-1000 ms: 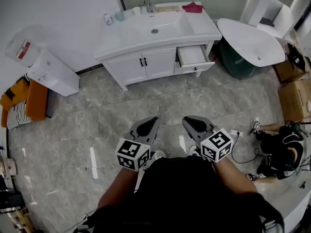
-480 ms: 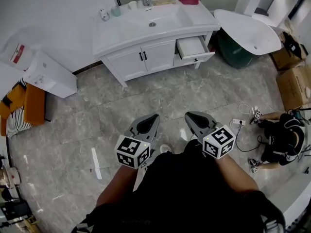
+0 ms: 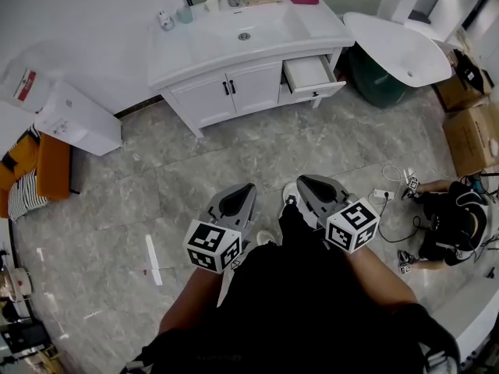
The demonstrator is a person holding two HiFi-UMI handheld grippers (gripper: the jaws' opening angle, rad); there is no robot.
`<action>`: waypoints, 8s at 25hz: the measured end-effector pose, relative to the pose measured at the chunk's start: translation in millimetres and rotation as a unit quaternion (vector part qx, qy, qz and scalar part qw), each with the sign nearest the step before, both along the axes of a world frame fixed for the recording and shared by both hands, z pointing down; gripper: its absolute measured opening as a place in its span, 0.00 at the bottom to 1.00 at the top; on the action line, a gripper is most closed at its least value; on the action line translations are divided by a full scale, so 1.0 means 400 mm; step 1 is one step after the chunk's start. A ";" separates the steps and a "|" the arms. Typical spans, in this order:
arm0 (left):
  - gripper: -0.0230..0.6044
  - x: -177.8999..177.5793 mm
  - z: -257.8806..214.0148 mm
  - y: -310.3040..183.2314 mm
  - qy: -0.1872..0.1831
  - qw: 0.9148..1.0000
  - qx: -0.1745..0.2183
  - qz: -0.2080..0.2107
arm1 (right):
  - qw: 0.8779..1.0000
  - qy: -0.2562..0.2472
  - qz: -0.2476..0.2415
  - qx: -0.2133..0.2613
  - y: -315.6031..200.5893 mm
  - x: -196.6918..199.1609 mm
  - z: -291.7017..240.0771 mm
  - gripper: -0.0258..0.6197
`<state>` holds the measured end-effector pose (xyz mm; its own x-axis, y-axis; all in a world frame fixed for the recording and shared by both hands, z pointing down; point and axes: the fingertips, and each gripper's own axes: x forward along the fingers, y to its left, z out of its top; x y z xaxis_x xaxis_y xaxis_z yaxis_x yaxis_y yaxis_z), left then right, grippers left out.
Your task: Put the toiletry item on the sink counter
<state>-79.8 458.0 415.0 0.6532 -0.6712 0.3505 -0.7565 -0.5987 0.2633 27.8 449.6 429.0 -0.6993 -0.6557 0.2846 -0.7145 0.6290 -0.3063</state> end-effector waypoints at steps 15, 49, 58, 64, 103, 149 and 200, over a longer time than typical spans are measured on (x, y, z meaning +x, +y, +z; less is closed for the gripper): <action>0.04 -0.005 0.031 -0.192 -0.010 0.999 -0.028 -0.022 | 1.000 -0.022 0.000 -0.016 -0.223 0.009 0.022 0.05; 0.04 0.156 -0.006 -0.734 -0.042 0.997 -0.006 -0.060 | 0.998 -0.042 -0.035 -0.014 -0.787 0.156 0.013 0.05; 0.04 0.148 0.014 -0.821 -0.047 0.998 -0.005 -0.038 | 0.999 -0.038 -0.023 -0.011 -0.849 0.149 0.033 0.05; 0.04 0.109 0.001 -0.940 -0.039 0.999 0.004 -0.034 | 1.000 -0.026 -0.010 -0.014 -0.931 0.126 0.039 0.05; 0.04 -0.327 0.028 -1.607 -0.017 1.000 -0.003 0.026 | 0.994 0.079 0.069 0.002 -1.566 -0.223 0.010 0.05; 0.04 -0.379 0.106 -1.814 -0.085 0.973 -0.083 -0.199 | 0.817 0.527 -0.202 0.117 -2.451 0.026 0.497 0.16; 0.04 -0.340 0.108 -1.649 -0.052 0.992 -0.057 -0.099 | 0.785 0.570 -0.180 0.165 -2.113 0.026 0.293 0.07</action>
